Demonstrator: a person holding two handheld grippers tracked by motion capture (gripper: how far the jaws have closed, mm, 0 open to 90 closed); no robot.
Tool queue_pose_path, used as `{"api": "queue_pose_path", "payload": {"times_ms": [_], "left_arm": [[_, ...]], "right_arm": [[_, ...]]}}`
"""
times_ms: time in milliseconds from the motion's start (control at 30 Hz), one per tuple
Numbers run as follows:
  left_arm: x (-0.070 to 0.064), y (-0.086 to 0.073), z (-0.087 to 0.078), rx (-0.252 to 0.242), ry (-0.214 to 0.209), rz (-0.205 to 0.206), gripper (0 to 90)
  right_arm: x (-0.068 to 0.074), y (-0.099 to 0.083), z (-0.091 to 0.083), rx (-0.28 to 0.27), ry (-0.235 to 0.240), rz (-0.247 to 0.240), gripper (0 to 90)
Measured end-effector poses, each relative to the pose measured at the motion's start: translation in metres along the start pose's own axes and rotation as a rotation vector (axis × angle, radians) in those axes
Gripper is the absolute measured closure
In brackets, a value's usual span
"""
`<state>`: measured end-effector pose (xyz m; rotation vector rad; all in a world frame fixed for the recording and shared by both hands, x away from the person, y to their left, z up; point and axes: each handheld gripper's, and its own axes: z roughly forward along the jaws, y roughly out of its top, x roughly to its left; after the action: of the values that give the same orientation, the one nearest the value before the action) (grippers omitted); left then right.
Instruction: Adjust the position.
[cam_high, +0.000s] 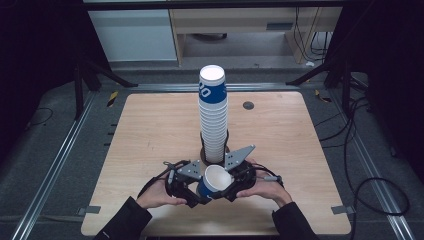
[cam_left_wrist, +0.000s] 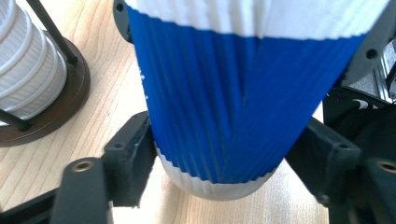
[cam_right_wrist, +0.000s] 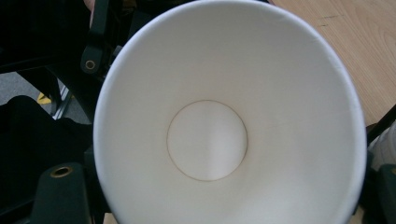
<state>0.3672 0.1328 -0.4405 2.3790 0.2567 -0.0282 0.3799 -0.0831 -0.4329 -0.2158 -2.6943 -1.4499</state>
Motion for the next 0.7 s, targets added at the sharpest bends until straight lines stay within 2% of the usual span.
{"api": "queue_pose_path", "payload": {"times_ms": [200, 367, 500, 700], "left_arm": [[0.001, 0.000, -0.002, -0.018, 0.012, 0.000, 28.6], [0.003, -0.001, -0.009, -0.067, 0.021, -0.010, 28.8], [0.004, -0.001, -0.011, -0.091, 0.017, -0.017, 28.9], [0.007, -0.003, -0.019, -0.144, 0.045, -0.037, 28.9]], "right_arm": [[0.000, 0.001, 0.000, -0.015, -0.009, 0.000, 19.0], [-0.002, 0.001, -0.003, -0.060, -0.030, 0.011, 11.6], [-0.003, 0.002, -0.007, -0.093, -0.039, 0.023, 10.5], [-0.005, 0.002, -0.015, -0.157, -0.046, 0.041, 9.3]]}}
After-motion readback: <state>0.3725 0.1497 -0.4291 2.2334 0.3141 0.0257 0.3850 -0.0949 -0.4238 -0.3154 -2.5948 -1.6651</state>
